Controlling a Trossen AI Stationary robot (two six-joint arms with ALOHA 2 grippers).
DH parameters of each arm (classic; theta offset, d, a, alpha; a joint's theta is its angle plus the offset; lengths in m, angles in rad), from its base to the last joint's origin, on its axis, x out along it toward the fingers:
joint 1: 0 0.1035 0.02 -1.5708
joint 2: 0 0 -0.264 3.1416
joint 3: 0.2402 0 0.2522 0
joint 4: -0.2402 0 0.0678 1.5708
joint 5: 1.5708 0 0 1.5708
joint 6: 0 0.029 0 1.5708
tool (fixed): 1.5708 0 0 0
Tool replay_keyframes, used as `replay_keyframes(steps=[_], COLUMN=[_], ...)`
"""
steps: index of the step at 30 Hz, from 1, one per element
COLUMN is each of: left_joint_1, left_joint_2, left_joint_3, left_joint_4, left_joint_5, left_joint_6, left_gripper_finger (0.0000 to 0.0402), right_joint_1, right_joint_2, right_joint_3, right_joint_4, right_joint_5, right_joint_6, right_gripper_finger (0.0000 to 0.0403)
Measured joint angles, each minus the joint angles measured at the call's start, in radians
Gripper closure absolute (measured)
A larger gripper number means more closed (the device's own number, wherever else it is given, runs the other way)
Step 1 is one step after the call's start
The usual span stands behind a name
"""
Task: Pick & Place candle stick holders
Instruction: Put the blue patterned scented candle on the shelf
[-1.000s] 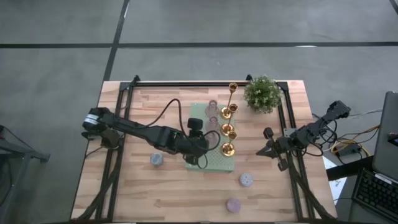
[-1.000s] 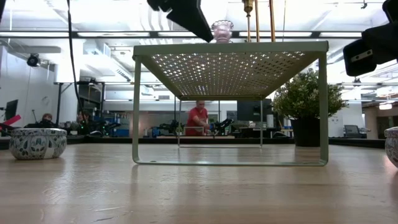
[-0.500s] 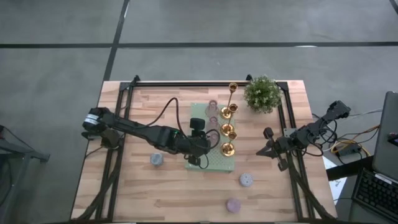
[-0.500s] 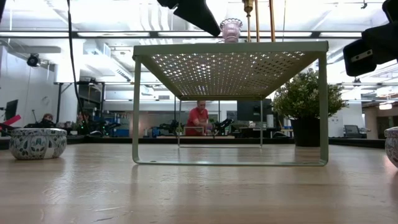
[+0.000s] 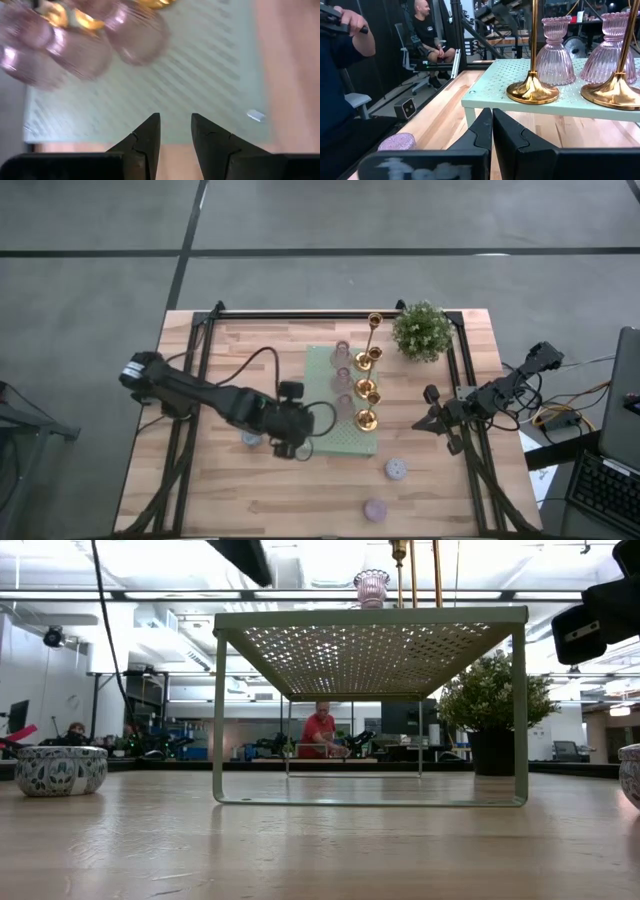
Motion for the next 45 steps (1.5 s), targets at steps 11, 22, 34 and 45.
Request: replay_keyframes(steps=[11, 22, 34, 45], left_joint_1=[-0.172, -0.232, -0.234, -0.234], left_joint_2=[-0.063, -0.243, -0.425, -0.472], left_joint_3=[-0.091, -0.480, -0.828, -0.979], left_joint_4=[-0.205, -0.104, 0.158, 0.356], left_joint_5=[-0.013, 0.050, 0.083, 0.104], left_joint_6=[-0.343, -0.654, -0.756, -0.798], left_gripper_finger=[0.0216, 0.0102, 0.0089, 0.0091], right_joint_1=[0.000, 0.000, 0.000, 0.000], right_joint_2=[0.000, 0.000, -0.001, 0.001], right_joint_3=[0.000, 0.000, 0.000, 0.000], right_joint_4=[0.000, 0.000, 0.000, 0.000], right_joint_5=[0.000, 0.000, 0.000, 0.000], right_joint_6=[0.004, 0.006, 0.004, 0.004], right_gripper_finger=[0.0394, 0.0394, 0.0394, 0.0394])
